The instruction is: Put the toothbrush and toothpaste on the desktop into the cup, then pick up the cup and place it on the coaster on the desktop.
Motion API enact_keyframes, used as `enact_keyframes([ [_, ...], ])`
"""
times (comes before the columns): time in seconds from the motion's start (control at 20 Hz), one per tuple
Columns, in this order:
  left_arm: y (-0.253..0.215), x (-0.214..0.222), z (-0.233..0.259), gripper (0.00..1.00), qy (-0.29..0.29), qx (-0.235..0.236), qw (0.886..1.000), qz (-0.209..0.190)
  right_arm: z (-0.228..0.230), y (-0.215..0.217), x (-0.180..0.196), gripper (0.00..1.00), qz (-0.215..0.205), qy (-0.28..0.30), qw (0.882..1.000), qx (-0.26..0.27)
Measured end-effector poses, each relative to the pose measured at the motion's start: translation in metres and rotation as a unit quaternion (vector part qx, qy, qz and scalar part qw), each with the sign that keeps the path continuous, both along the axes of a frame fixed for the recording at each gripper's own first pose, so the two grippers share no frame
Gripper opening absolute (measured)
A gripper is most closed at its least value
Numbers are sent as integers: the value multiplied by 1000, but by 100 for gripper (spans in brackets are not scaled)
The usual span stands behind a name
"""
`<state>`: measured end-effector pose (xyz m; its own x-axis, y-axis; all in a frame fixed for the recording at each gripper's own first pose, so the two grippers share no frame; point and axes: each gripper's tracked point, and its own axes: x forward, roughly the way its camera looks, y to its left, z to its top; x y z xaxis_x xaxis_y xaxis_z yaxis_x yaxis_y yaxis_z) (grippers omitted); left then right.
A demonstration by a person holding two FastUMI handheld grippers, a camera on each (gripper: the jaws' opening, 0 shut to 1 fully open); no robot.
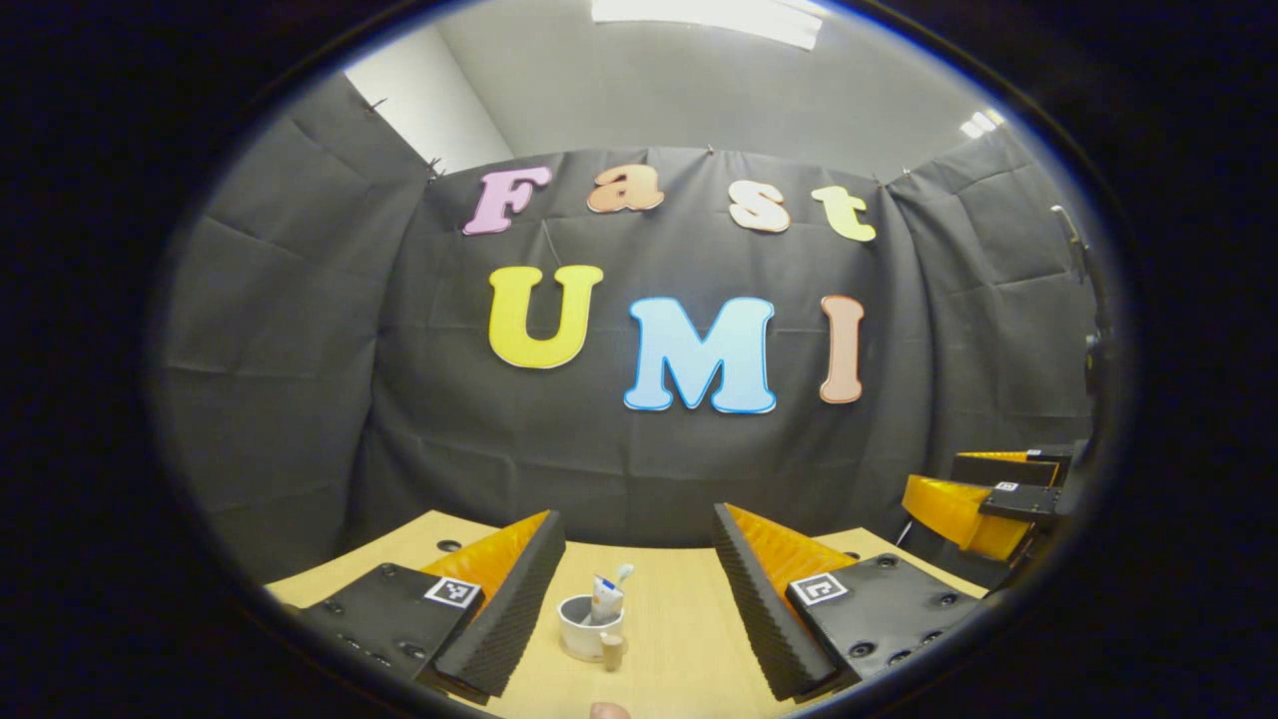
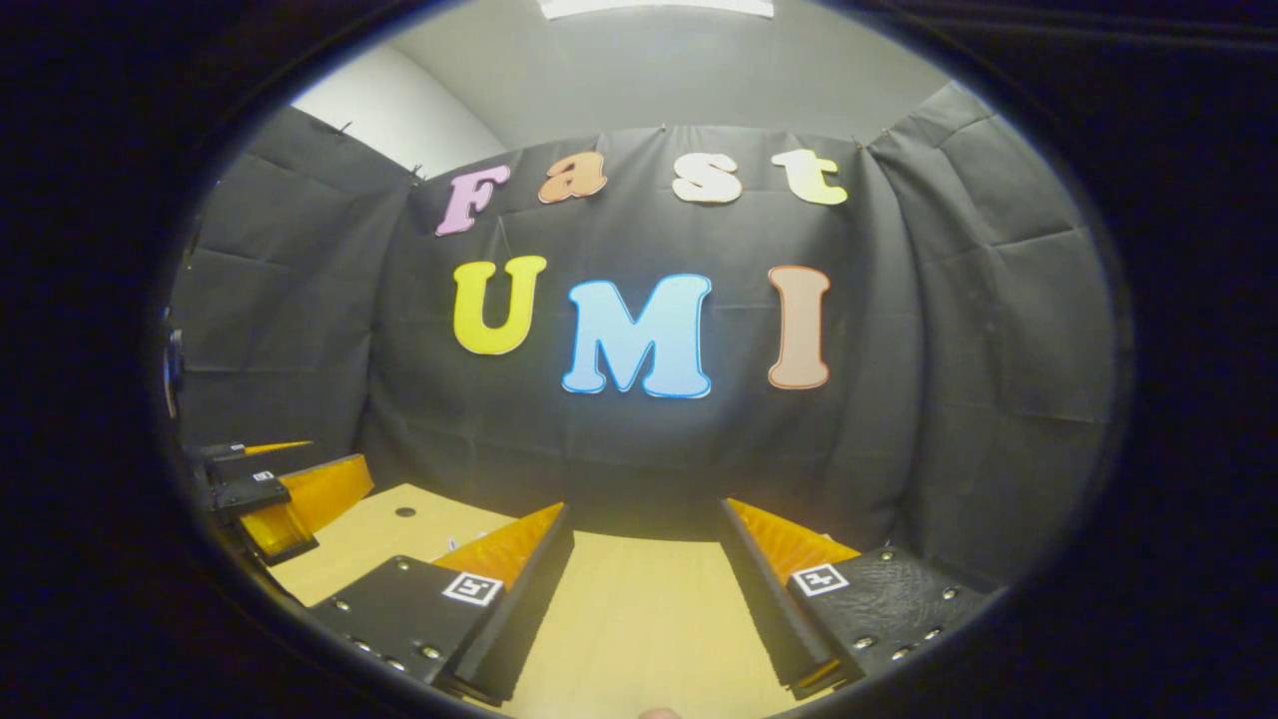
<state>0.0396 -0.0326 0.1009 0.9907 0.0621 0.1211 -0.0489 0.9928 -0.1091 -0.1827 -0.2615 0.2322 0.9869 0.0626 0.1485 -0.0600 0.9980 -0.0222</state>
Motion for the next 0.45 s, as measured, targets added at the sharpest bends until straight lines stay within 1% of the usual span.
enact_keyframes([
  [0.1, 4, -4, 0, 99, 0, -5, 1000, 5, 1, 3, -2, 89, 5, -2, 1000, -4],
  [0.15, 5, -5, 0, 99, 0, -4, 1000, 7, 1, 3, -2, 84, 6, -4, 1000, -7],
  [0.2, 6, -7, 0, 99, 0, -2, 1000, 10, 1, 5, -3, 89, 8, -5, 1000, -8],
  [0.25, 7, -8, 1, 99, -1, 0, 1000, 11, 1, 6, -4, 89, 10, -6, 1000, -9],
  [0.3, 7, -9, 1, 96, -1, 2, 1000, 12, 1, 8, -5, 89, 13, -6, 1000, -11],
  [0.45, 7, -13, 3, 96, -2, 4, 1000, 12, 3, 11, -7, 89, 17, -6, 1000, -16],
])
